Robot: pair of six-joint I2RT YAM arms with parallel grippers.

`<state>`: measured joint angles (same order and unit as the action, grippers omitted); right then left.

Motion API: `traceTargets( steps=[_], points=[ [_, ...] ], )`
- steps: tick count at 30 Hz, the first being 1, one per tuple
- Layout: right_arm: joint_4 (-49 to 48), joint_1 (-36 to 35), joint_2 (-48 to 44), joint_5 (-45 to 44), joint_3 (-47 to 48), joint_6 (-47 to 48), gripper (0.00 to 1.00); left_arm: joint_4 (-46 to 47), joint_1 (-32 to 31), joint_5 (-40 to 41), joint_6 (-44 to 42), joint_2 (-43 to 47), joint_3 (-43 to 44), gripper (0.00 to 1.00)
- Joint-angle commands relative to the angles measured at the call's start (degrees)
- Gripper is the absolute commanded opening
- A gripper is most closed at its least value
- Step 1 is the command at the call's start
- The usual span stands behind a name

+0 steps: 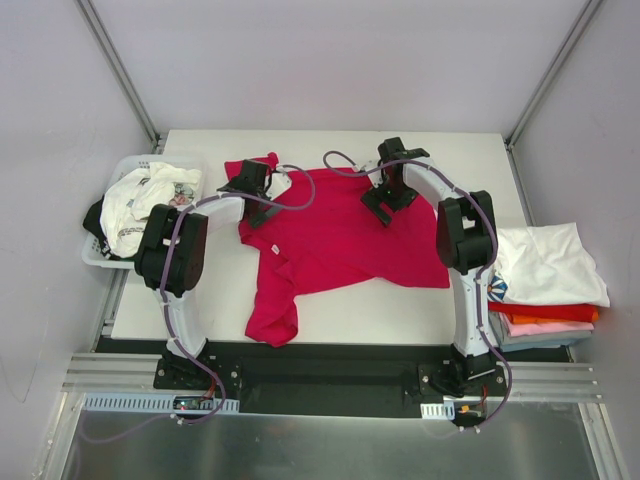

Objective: Fold and stack the t-shirts
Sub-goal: Flatten out the tshirt

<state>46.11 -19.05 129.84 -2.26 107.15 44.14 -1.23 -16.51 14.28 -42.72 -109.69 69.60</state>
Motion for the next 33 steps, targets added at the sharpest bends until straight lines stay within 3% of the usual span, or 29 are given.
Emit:
traceTargets(
  steps=[1,3,6,7,13,14,33],
  points=[
    [0.74,0.59,0.85,-0.73,1.48,-0.02,1.00,-5.26,-1.06,-6.72,4.83,3.78,-2.72,0.88],
    [0.83,0.59,0.85,-0.73,1.48,-0.02,1.00,-6.32,-1.59,-8.82,6.42,4.48,-3.16,0.83],
    [0.91,0.59,0.77,-0.55,1.57,-0.11,1.00,-8.52,-2.12,-11.55,7.56,4.57,-2.64,0.62],
    [0.91,0.59,0.76,-0.64,1.48,-0.19,1.00,-9.13,-2.21,-11.91,7.74,4.48,-2.28,0.46],
    [1.09,0.59,0.50,-0.73,1.22,-0.02,1.00,-12.91,-2.30,-13.93,7.21,3.17,0.35,0.13],
    [1.09,0.59,0.41,-0.81,1.13,-0.02,1.00,-13.18,-2.30,-13.67,6.95,2.56,0.53,0.00],
    [0.30,0.68,-0.55,-1.95,-0.72,-0.37,1.00,-13.27,0.60,-4.71,0.62,-3.07,9.32,0.00]
  ],
)
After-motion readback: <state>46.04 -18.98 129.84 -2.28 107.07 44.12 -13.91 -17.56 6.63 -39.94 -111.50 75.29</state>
